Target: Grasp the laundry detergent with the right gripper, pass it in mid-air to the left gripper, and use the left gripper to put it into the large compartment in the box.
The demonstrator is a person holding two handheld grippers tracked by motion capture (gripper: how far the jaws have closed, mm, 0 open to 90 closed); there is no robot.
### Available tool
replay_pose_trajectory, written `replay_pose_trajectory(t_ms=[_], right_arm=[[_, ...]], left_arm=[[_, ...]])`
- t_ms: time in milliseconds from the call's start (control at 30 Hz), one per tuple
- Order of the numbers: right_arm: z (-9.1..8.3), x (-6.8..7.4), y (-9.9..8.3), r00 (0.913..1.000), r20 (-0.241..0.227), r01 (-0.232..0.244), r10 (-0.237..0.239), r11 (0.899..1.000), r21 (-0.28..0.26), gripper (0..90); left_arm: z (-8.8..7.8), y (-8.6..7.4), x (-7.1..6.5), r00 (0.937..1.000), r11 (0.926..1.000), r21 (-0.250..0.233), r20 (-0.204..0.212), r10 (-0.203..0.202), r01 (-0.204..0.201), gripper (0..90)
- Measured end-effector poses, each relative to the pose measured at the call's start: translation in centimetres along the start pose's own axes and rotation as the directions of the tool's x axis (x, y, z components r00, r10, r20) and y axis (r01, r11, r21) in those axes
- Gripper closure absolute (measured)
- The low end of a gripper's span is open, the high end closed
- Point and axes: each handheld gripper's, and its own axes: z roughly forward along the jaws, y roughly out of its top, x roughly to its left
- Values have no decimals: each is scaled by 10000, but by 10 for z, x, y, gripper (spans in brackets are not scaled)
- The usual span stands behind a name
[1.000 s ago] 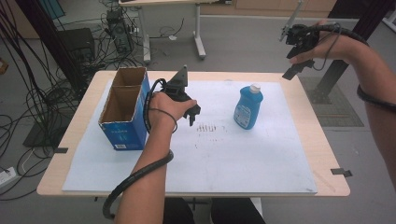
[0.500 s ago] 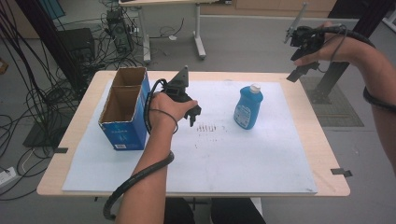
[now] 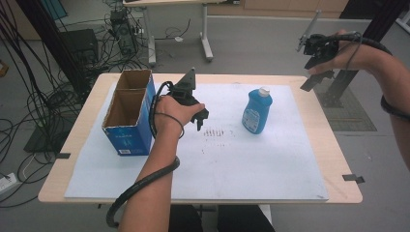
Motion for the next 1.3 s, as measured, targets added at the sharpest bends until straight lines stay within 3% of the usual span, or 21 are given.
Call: replay_pose_trajectory(t_ms=[467, 967, 1133, 1300], right_arm=[[33, 15, -10, 9981, -533, -331, 317, 9991, -253, 51], [51, 25, -25, 9951, -703, -735, 688, 9950, -670, 50], [64, 30, -34, 9937, -674, -958, 896, 9908, -953, 46], [82, 39, -38, 9903, -417, -1370, 1323, 9800, -1441, 46]], left_arm=[[-2, -4, 4, 10000, 10000, -70, 70, 62, -62, 57], [-4, -12, 8, 9997, 9998, -177, 220, -76, 80, 57], [-5, -14, 7, 9998, 9998, -196, 191, -103, 107, 57], [-2, -14, 4, 9999, 9999, -137, 139, -15, 17, 57]])
